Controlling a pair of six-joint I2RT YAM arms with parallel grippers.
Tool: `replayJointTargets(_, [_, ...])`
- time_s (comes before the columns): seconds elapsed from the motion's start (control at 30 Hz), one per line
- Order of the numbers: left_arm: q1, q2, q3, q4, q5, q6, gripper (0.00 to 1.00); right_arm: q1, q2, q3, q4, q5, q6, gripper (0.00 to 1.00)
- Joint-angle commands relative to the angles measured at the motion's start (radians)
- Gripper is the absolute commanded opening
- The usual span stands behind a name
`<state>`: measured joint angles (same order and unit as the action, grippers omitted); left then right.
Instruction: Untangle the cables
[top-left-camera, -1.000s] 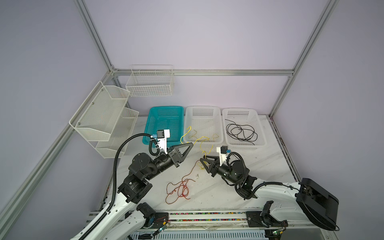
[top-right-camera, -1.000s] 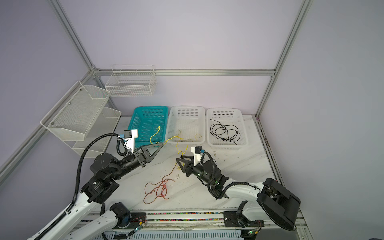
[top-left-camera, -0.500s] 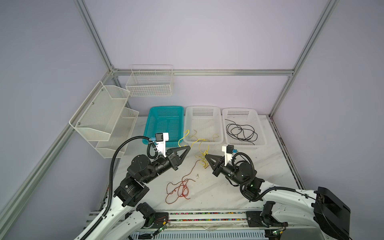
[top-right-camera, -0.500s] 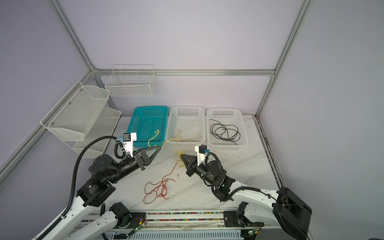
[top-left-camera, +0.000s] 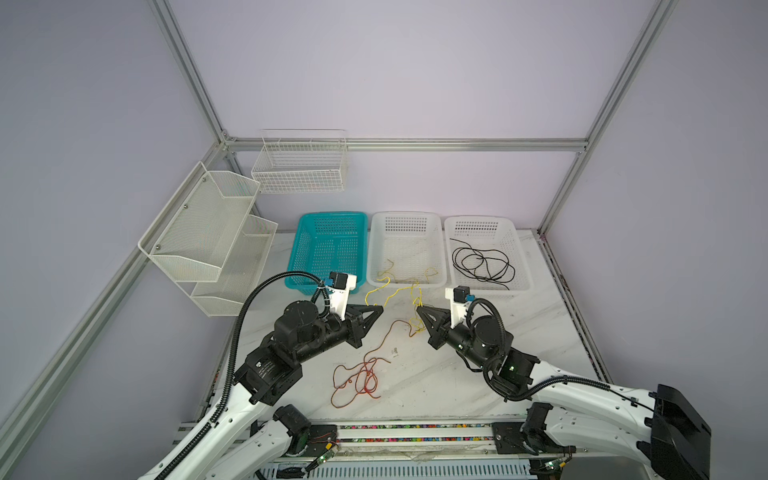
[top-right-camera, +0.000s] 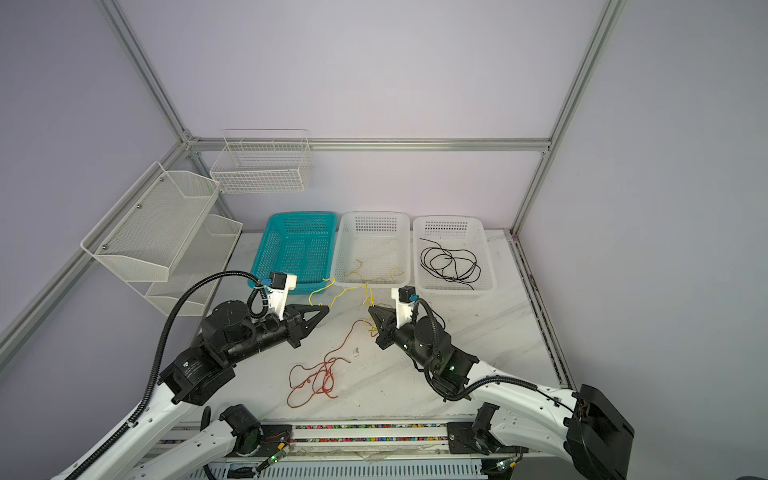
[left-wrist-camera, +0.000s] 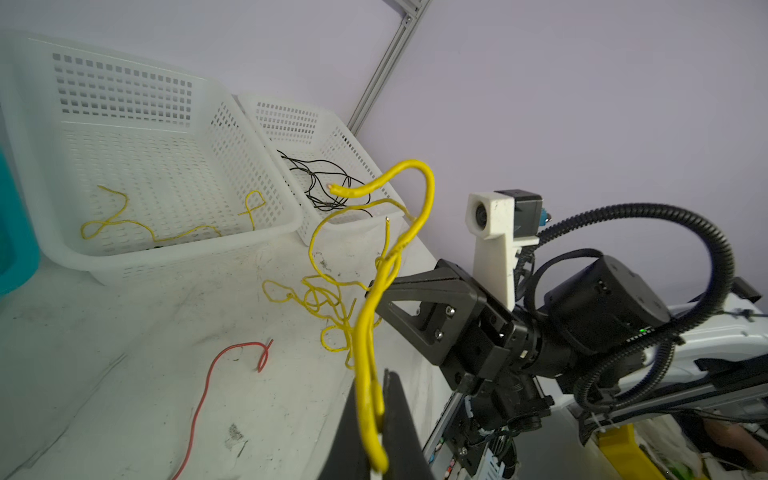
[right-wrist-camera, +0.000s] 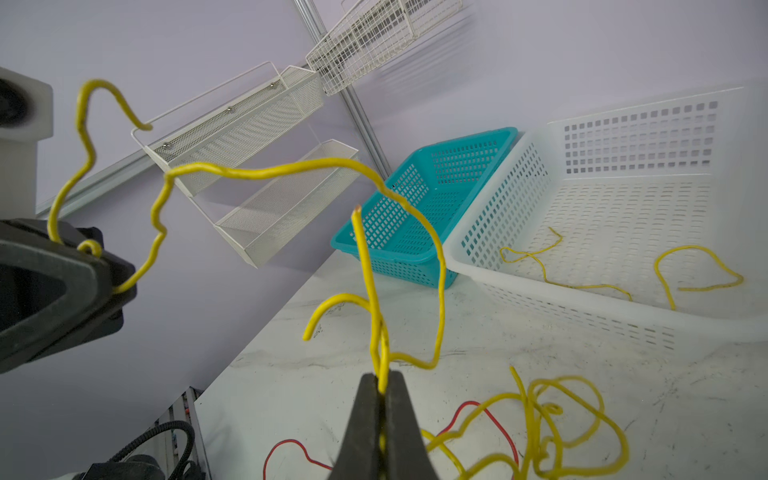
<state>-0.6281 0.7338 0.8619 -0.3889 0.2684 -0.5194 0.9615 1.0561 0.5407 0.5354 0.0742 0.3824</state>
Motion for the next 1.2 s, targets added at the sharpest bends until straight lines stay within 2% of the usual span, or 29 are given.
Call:
replayJointTargets(0.0, [0.007,0.011,0.094,-0.148,-0.046,0.152,0.00,0.006,0.034,0.058,-0.044,0.015,0.001,0.00])
replayJointTargets(0.13, [0.007,0.023,0.104,-0.183,-0.094,0.217,0.00,0.007,0.120,0.117,-0.136,0.046,0.005,0.00])
replayJointTargets(0.2, [0.007,0.029,0.126,-0.218,-0.174,0.248,0.00,0.007,0.157,0.152,-0.191,0.050,0.005,0.00])
replayJointTargets(0.3, [0.007,0.020,0.152,-0.247,-0.279,0.271,0.00,0.007,0.162,0.142,-0.195,0.054,0.015,0.00])
replayJointTargets(0.4, [0.008,0.016,0.175,-0.266,-0.303,0.300,0.00,0.007,0.162,0.130,-0.195,0.051,0.014,0.00])
replayJointTargets(0.57, [0.008,0.030,0.190,-0.285,-0.270,0.320,0.00,0.006,0.132,0.128,-0.190,0.044,0.012,0.00])
replayJointTargets(0.77, [0.008,0.066,0.211,-0.196,-0.279,0.311,0.00,0.006,-0.004,0.069,-0.159,0.077,0.021,0.00])
replayJointTargets(0.93, [0.011,0.223,0.291,-0.065,-0.269,0.324,0.00,0.006,-0.108,0.020,-0.153,0.054,0.036,0.00])
replayJointTargets(1.17, [0.039,0.511,0.455,0.077,-0.153,0.333,0.00,0.006,-0.253,-0.006,-0.193,0.016,0.064,0.00])
